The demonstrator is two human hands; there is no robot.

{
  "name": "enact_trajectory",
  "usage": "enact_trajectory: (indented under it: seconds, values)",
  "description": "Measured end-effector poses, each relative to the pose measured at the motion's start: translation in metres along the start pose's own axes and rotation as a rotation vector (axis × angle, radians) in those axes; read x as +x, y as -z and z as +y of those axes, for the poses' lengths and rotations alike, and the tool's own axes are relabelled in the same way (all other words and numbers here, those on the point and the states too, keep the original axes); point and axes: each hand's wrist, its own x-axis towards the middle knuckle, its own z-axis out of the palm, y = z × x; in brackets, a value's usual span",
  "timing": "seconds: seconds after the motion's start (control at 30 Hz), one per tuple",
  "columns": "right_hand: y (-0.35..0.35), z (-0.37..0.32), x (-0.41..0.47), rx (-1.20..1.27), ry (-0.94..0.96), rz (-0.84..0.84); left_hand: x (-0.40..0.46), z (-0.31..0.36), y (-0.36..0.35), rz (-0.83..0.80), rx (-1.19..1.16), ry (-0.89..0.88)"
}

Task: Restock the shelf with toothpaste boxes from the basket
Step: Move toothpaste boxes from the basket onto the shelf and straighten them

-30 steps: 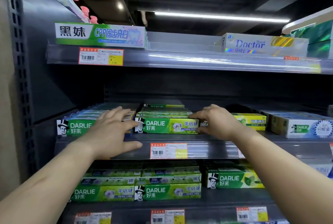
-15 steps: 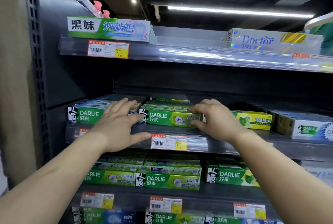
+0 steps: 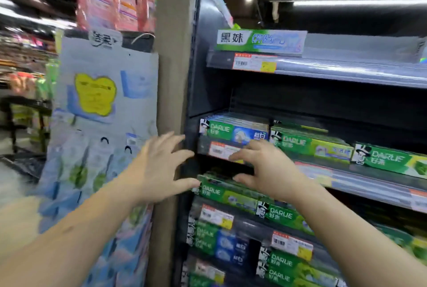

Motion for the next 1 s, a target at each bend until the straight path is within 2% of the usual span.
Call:
enact_trajectory:
  seconds: [0.13,0.37,0.53,0.73,1.0]
  values:
    - [-0.046,-0.108,0.028,0.102,0.153,-0.093,-0.094,-0.086,0.009,-0.103,0.028,0.114]
    - [-0.150,-0.367,0.081,0.295,0.378,-0.294,-0.312,-0.261,0.028,-0.352,0.042,0.308]
    - [-0.199,-0.520,0.116,0.340,0.521,-0.431,-0.428,-0.350,0.050,-0.507,0.034,0.461]
    - [-0.263,-0.604,0.149,0.358,0.600,-0.558,-0.483,-0.420,0.023,-0.616,-0.044,0.564]
    - [-0.437,-0.645,0.179,0.380,0.539,-0.778,-0.494,-0.511,-0.096,-0.793,-0.149,0.627]
